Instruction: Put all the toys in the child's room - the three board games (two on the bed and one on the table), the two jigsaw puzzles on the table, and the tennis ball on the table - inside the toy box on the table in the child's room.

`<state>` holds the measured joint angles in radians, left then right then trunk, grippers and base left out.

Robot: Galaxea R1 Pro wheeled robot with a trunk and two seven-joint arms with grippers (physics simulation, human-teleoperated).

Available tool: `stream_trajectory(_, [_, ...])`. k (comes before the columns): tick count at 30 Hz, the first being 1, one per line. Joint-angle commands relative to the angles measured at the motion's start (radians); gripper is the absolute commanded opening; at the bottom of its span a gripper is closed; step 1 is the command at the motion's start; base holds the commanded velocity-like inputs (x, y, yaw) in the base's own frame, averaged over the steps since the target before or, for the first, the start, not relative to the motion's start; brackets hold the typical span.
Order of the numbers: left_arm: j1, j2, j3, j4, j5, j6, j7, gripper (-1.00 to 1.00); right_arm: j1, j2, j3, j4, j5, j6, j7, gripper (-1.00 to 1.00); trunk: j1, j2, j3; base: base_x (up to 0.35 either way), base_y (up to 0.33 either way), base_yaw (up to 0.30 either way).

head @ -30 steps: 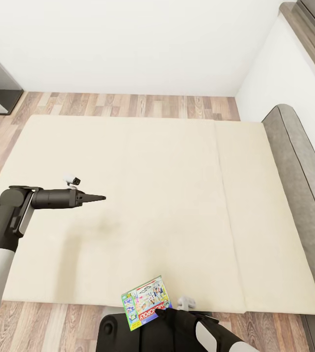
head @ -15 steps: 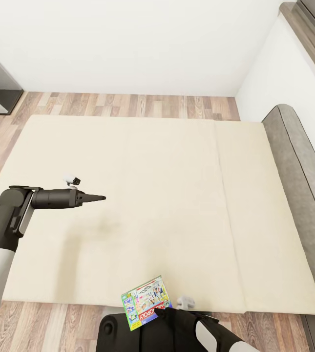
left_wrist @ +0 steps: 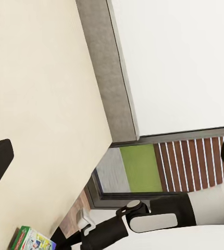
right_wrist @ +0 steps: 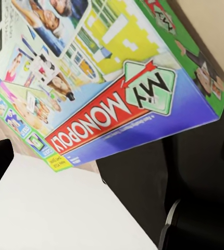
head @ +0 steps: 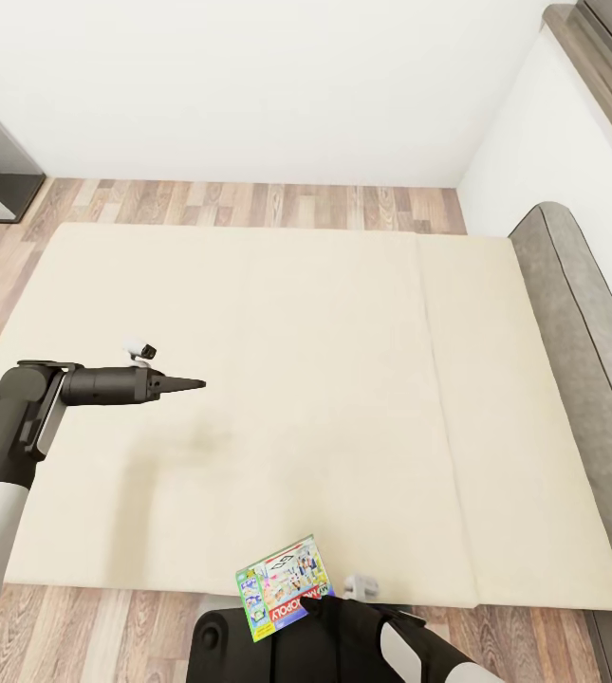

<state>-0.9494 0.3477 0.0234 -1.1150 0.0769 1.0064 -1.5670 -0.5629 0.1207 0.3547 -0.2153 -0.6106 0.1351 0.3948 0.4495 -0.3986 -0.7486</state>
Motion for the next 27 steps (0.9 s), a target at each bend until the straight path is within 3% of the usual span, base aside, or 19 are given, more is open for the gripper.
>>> stream_trajectory(1, [0.0, 0.0, 0.0, 0.0, 0.0, 0.011, -0.004, 1.0, 0.0, 0.0, 0.003, -0.001, -0.008, 0.004, 0.001, 1.0, 0.001, -0.001, -0.001, 0.0, 0.0, 0.0])
stream_trajectory(16, [0.0, 0.0, -0.001, 0.0, 0.0, 0.011, -0.004, 1.0, 0.0, 0.001, 0.01, -0.049, 0.006, -0.001, 0.002, 1.0, 0.001, -0.001, -0.001, 0.0, 0.0, 0.0])
stream_trajectory(27, [0.0, 0.0, -0.002, 0.0, 0.0, 0.011, 0.002, 1.0, 0.0, -0.002, 0.015, -0.053, 0.009, -0.07, 0.002, 1.0, 0.001, -0.001, -0.001, 0.0, 0.0, 0.0])
